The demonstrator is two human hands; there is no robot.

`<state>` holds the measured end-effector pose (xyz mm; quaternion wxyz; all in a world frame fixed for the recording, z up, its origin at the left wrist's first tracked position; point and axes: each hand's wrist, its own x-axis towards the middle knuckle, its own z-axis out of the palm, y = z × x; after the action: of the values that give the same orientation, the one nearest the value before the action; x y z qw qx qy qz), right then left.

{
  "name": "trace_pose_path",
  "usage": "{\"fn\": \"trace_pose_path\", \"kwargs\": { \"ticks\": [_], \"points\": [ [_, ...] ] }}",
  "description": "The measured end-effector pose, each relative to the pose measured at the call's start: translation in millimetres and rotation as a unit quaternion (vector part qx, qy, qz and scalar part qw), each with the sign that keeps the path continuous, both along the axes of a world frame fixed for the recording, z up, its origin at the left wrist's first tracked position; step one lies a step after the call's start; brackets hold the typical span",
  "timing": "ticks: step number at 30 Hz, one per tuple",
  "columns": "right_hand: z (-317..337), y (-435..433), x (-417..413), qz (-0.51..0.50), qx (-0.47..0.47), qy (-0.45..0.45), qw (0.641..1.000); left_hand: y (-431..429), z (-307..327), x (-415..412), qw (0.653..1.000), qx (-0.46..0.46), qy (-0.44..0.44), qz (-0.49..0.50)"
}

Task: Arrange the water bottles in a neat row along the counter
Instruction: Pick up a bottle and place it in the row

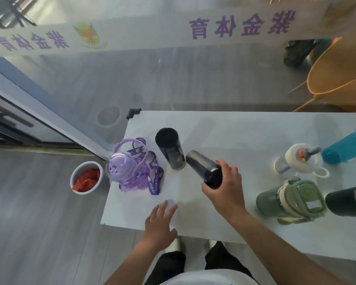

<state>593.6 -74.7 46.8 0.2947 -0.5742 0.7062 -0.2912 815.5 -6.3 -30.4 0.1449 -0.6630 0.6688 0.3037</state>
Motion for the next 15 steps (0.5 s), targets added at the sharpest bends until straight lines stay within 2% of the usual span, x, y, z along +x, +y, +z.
{"fn": "trace_pose_path", "kwargs": {
  "ticks": [3,7,15],
  "points": [
    [31,-14,3,0.032,-0.03,0.052,0.998,0,-3,6,1.0,0.002,0.003,-0.031],
    [56,-13,12,0.06,-0.003,0.114,0.992,-3,-3,22,0.996,0.007,0.011,-0.093],
    [56,11,48,0.037,0.035,0.143,0.988,-31,4,70,0.981,0.034,0.115,-0.156]
  ]
}}
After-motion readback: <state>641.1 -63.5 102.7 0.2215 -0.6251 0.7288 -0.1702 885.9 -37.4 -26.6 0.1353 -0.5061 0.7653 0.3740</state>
